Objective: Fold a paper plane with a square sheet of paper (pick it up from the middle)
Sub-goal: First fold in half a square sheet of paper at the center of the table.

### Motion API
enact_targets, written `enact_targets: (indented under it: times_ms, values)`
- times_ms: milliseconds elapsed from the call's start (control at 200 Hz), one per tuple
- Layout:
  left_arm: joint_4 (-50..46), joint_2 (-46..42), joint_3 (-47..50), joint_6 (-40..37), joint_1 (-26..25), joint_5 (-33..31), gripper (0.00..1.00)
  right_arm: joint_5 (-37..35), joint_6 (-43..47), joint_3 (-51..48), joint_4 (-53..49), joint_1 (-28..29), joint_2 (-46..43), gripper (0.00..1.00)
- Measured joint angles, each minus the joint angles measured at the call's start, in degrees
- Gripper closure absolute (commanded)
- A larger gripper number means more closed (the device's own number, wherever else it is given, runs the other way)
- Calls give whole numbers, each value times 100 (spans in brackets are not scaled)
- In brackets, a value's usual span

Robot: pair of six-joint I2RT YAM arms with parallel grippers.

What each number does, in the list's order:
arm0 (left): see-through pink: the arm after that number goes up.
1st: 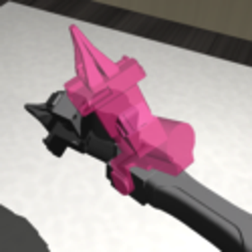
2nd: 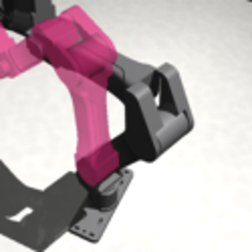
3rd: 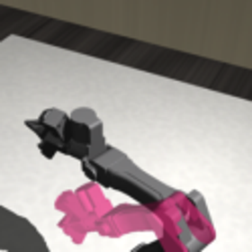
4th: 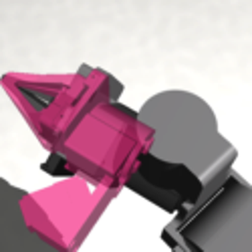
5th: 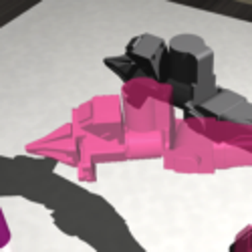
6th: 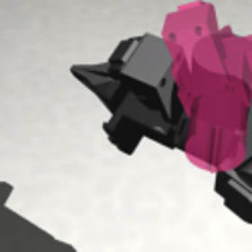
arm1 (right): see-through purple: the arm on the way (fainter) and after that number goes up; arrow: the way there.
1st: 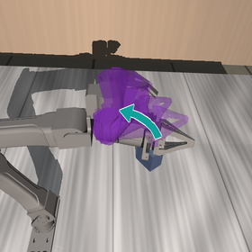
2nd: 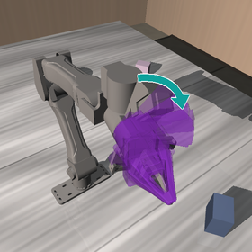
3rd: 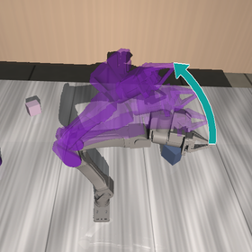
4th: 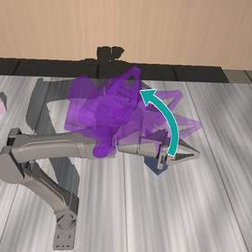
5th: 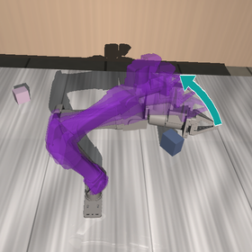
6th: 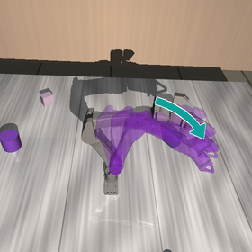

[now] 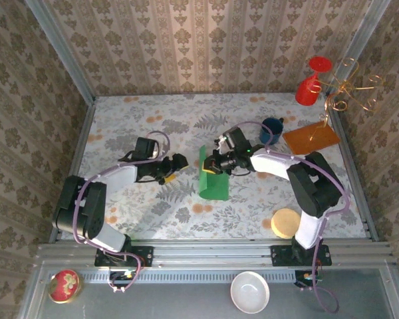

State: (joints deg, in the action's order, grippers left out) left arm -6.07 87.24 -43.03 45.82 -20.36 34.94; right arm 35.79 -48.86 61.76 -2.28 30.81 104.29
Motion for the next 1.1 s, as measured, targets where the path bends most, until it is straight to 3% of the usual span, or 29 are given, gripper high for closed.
enact_targets:
  times_ms: [355, 830, 1100]
  values:
    - [-575, 2, -304, -321, -553, -564, 14, 26, -282, -35, 258, 96, 295, 97]
    - [-278, -514, 26, -76, -452, -938, 13, 955, -1375, -973, 2645, 68, 190, 95]
    - [-496, -409, 24, -87, -1266, -1375, 16, 907, -1364, -1869, 3237, -68, 166, 94]
